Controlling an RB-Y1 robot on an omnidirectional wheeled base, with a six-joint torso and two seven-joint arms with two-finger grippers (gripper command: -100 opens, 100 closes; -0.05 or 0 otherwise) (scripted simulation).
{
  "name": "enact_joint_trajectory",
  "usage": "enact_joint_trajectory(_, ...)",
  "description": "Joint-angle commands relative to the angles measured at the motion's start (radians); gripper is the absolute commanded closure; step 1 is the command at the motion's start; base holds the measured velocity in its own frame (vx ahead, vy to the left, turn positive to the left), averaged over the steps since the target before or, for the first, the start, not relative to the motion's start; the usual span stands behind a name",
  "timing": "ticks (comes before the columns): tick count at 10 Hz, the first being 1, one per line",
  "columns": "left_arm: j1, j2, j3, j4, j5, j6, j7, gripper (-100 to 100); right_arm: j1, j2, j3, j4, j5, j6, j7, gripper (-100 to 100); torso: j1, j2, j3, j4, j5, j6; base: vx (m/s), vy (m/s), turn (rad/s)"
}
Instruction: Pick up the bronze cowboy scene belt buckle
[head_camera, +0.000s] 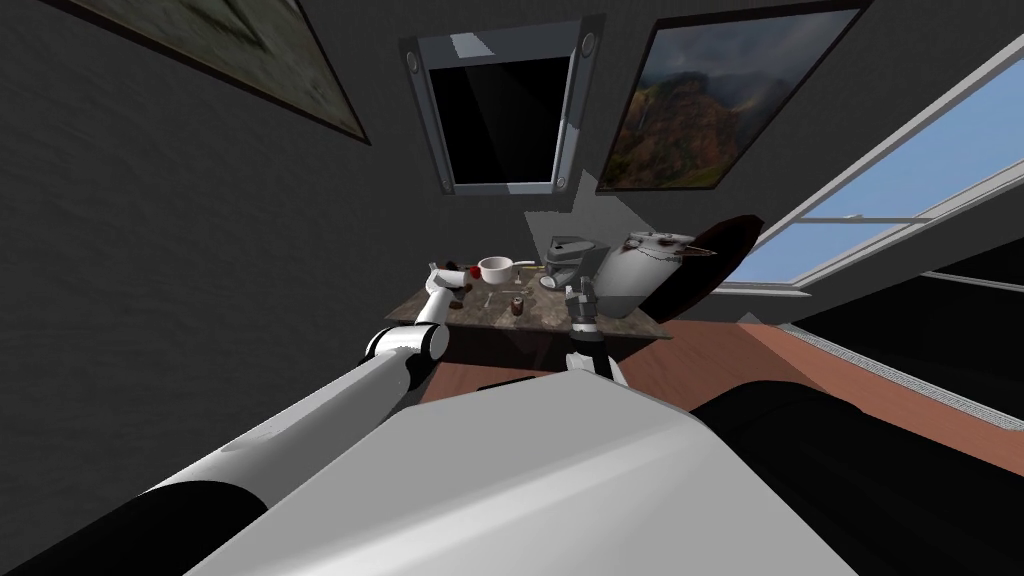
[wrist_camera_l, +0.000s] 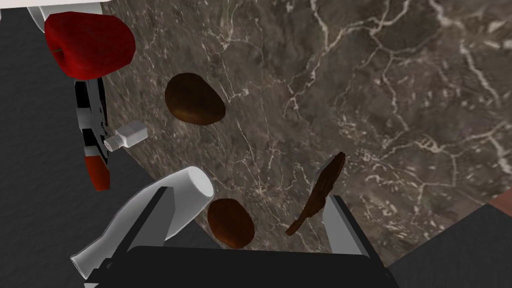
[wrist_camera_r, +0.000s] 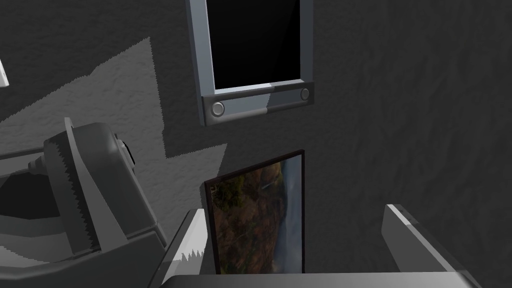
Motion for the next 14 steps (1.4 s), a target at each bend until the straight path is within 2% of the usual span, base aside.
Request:
enact_joint_trajectory(1,-0.033,-0.001,0.0,0.05,-0.007,0.05,-0.011,-100,0.0,0.0,0.0,0.0,0.0,0.0,0.0,0,0.0,0.0,0.0,0.0,0.0,0.0,0.056,0.072,-0.076)
enact_joint_trajectory(2,-0.033,-0.001,0.0,0.074,-0.007,0.071,-0.011,-100,0.0,0.0,0.0,0.0,0.0,0.0,0.0,0,0.001,0.0,0.0,0.0,0.0,0.0,0.053,0.061,-0.045)
enact_joint_trajectory(3,-0.062,-0.003,-0.002,0.112,-0.015,0.102,-0.018,-100,0.0,0.0,0.0,0.0,0.0,0.0,0.0,0,0.001,0.0,0.0,0.0,0.0,0.0,0.07,0.072,-0.067)
enact_joint_trajectory(4,-0.062,-0.003,-0.002,0.132,-0.015,0.119,-0.018,-100,0.0,0.0,0.0,0.0,0.0,0.0,0.0,0,0.001,-0.001,0.0,0.0,0.0,0.0,0.055,0.063,-0.041)
enact_joint_trajectory(5,-0.089,-0.005,-0.004,0.183,-0.022,0.15,-0.025,-100,0.0,0.0,0.0,0.0,0.0,0.0,0.0,0,0.0,0.0,0.0,0.0,0.0,0.0,0.058,0.065,-0.073)
enact_joint_trajectory(6,-0.089,-0.005,-0.004,0.186,-0.022,0.164,-0.025,-100,0.0,0.0,0.0,0.0,0.0,0.0,0.0,0,0.001,0.0,0.0,0.0,0.0,0.0,0.047,0.063,-0.037)
enact_joint_trajectory(7,-0.112,-0.008,-0.007,0.237,-0.03,0.196,-0.032,-100,0.0,0.0,0.0,0.0,0.0,0.0,0.0,0,0.0,0.0,0.0,0.0,0.0,0.0,0.05,0.071,-0.069)
enact_joint_trajectory(9,-0.112,-0.008,-0.007,0.237,-0.03,0.205,-0.032,-100,0.0,0.0,0.0,0.0,0.0,0.0,0.0,0,0.001,0.0,0.0,0.0,0.0,0.0,0.039,0.046,-0.019)
enact_joint_trajectory(10,-0.133,-0.01,-0.01,0.272,-0.037,0.242,-0.04,-100,0.0,0.0,0.0,0.0,0.0,0.0,0.0,0,-0.001,0.001,0.001,0.0,0.0,0.0,0.043,0.047,-0.062)
enact_joint_trajectory(11,-0.133,-0.01,-0.01,0.284,-0.037,0.242,-0.04,-100,0.0,0.0,0.0,0.0,0.0,0.0,0.0,0,-0.001,0.001,0.001,0.0,0.0,0.0,0.039,0.052,-0.041)
enact_joint_trajectory(12,-0.15,-0.013,-0.013,0.324,-0.043,0.275,-0.047,-100,0.0,0.0,0.0,0.0,0.0,0.0,0.0,0,-0.001,0.001,0.001,0.0,0.0,0.0,0.033,0.072,-0.065)
enact_joint_trajectory(13,-0.15,-0.013,-0.013,0.326,-0.043,0.275,-0.047,-100,0.0,0.0,0.0,0.0,0.0,0.0,0.0,0,0.001,0.001,0.001,0.0,0.0,0.0,0.04,0.066,-0.036)
enact_joint_trajectory(14,-0.165,-0.016,-0.016,0.354,-0.049,0.304,-0.054,-100,0.0,0.0,0.0,0.0,0.0,0.0,0.0,0,0.001,0.001,0.001,0.0,0.0,0.0,0.073,0.08,-0.049)
